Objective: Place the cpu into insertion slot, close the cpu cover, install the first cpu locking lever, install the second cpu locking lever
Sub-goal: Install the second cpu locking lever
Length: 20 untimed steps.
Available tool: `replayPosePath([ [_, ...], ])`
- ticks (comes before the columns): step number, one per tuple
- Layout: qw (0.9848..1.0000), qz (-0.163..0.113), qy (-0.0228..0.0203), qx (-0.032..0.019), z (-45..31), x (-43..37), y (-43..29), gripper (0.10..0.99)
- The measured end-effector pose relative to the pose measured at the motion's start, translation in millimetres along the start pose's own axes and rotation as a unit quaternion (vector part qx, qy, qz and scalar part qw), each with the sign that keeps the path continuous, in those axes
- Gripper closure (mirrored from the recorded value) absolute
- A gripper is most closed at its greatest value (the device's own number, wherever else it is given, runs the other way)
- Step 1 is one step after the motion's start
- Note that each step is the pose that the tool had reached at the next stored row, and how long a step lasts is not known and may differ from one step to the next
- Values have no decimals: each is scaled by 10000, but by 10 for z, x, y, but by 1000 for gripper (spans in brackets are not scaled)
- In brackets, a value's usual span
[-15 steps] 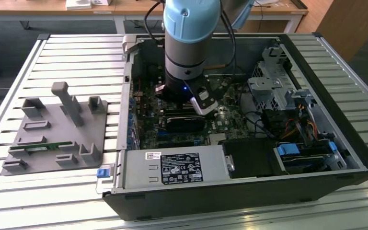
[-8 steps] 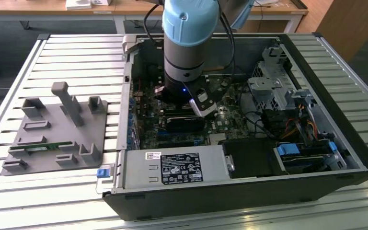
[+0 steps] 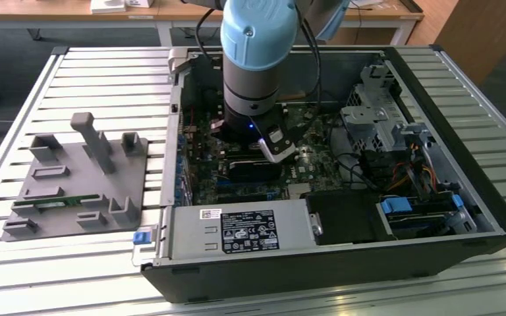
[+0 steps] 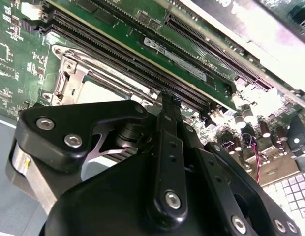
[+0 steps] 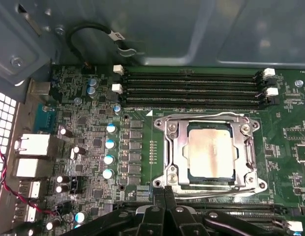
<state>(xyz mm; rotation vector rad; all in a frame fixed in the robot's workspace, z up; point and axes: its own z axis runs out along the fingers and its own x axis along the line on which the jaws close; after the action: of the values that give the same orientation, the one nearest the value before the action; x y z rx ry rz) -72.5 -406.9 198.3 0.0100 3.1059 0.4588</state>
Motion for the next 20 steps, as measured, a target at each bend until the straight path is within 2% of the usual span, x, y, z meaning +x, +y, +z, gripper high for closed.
replayPosePath([
  [16, 9998, -1, 0, -197, 85, 2, -28, 980],
  [20, 9998, 0, 0, -212, 100, 21, -33, 980],
])
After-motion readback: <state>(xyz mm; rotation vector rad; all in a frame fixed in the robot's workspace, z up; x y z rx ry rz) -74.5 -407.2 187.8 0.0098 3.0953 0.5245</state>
